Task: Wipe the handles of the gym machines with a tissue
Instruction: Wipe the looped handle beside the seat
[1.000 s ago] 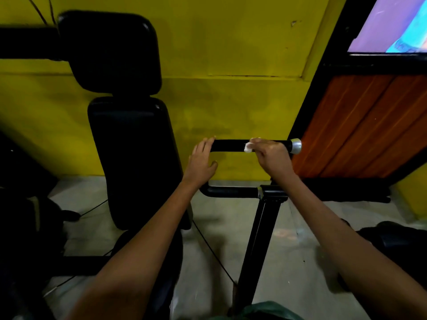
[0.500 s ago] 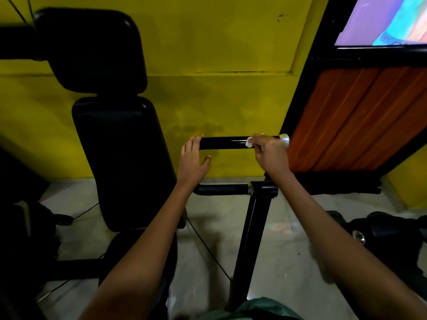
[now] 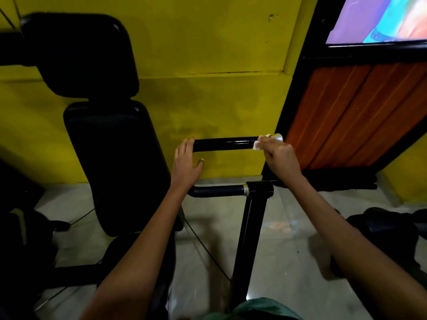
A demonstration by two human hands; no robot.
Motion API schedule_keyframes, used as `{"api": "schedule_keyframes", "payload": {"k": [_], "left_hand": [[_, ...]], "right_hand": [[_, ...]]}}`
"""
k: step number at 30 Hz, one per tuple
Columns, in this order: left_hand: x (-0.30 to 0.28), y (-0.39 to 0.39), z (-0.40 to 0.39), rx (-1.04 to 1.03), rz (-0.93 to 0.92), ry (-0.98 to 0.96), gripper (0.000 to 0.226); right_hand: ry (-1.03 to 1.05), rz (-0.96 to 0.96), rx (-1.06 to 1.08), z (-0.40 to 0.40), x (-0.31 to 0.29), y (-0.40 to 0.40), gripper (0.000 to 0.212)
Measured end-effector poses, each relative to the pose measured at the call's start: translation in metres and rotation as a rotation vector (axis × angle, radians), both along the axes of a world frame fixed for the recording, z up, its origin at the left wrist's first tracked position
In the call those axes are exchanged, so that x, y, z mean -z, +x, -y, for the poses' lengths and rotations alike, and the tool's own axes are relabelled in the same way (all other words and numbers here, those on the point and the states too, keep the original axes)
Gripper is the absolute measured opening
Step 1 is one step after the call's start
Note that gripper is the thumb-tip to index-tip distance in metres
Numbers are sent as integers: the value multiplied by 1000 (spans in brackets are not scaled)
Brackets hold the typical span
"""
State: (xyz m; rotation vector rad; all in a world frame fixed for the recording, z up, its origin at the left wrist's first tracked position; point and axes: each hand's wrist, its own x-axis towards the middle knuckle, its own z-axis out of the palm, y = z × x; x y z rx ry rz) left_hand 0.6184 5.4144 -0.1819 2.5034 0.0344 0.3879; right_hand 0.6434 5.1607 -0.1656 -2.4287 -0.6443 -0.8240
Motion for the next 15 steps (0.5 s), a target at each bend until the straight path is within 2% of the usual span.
{"api": "schedule_keyframes", "payload": {"k": [3, 6, 11, 15], "left_hand": [[1, 1, 0, -3, -4, 0, 64], [1, 0, 1, -14, 5, -4, 64], [2, 1, 1, -14, 13, 7, 64], [3, 2, 1, -14, 13, 11, 64]], "right_hand": [[-8, 36, 48, 23, -3, 3, 20], [69, 2, 109, 16, -11, 14, 19], [-14, 50, 31, 19, -5, 4, 16], [89, 73, 174, 23, 0, 3, 16]]}}
